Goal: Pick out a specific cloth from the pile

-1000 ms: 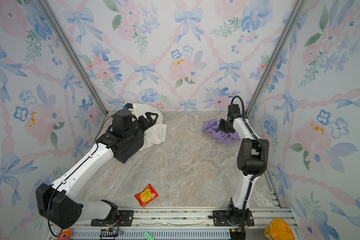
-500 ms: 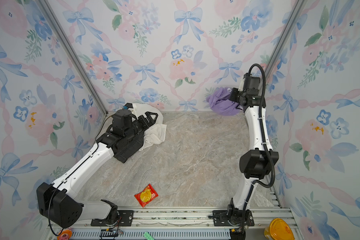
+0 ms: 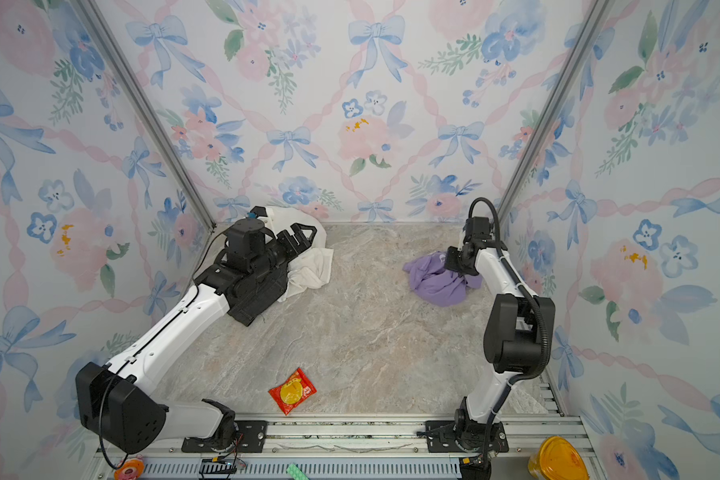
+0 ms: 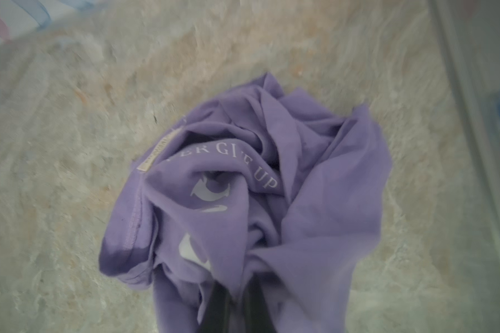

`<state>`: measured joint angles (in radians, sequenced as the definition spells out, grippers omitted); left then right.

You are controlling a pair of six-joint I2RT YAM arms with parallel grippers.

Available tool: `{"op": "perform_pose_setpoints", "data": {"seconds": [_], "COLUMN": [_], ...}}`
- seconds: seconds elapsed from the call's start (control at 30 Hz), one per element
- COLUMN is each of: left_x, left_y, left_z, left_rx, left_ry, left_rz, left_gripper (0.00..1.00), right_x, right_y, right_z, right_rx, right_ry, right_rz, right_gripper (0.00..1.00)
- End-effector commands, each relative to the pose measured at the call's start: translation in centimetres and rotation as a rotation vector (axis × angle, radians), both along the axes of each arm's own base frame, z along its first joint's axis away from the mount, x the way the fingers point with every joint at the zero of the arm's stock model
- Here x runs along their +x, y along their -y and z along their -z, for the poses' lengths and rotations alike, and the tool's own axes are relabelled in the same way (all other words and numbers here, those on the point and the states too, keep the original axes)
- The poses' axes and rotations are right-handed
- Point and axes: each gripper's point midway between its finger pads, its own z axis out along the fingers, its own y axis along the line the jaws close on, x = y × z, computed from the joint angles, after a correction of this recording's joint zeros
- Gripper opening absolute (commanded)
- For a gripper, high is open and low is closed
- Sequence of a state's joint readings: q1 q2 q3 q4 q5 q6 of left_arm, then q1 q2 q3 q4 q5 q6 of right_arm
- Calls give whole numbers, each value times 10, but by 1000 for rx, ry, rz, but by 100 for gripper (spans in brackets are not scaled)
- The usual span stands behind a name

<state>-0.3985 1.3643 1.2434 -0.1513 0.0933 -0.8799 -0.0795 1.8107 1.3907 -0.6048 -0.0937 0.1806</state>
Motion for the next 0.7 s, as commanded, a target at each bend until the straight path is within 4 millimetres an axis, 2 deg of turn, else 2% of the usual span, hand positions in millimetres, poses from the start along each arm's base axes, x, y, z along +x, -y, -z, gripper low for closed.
{"op": "perform_pose_setpoints", "data": {"seconds": [0.0, 0.07, 0.13, 0.33, 0.43, 0.53, 0.67], "left_x": [6, 6, 7, 8, 8, 8, 7], "left_y": [1, 2, 3, 2, -2, -10, -25], "left_z": [-5, -4, -3, 0, 1, 1, 2], "left_rx": [-19, -22, -20, -16, 5, 29, 72], "left_ry": [10, 7, 5, 2, 11, 25, 44], "left_rz": [-5, -4, -2, -11, -24, -51, -101], "left_gripper": [98, 98, 98, 98, 98, 98, 98], "right_x": [-13, -25, -30, -24, -14, -3, 2], "right_y": [-5, -7, -7, -7, -10, -11, -12], "right_z": [27, 46, 52, 41, 20, -13, -64], "right_rx": [40, 49, 50, 42, 57, 61, 56], "right_ry": [-73, -134, -152, -137, -80, 9, 141], "right_rz": [7, 5, 1, -20, -26, -26, -27], "right_gripper": [5, 8, 11, 29, 46, 59, 95]}}
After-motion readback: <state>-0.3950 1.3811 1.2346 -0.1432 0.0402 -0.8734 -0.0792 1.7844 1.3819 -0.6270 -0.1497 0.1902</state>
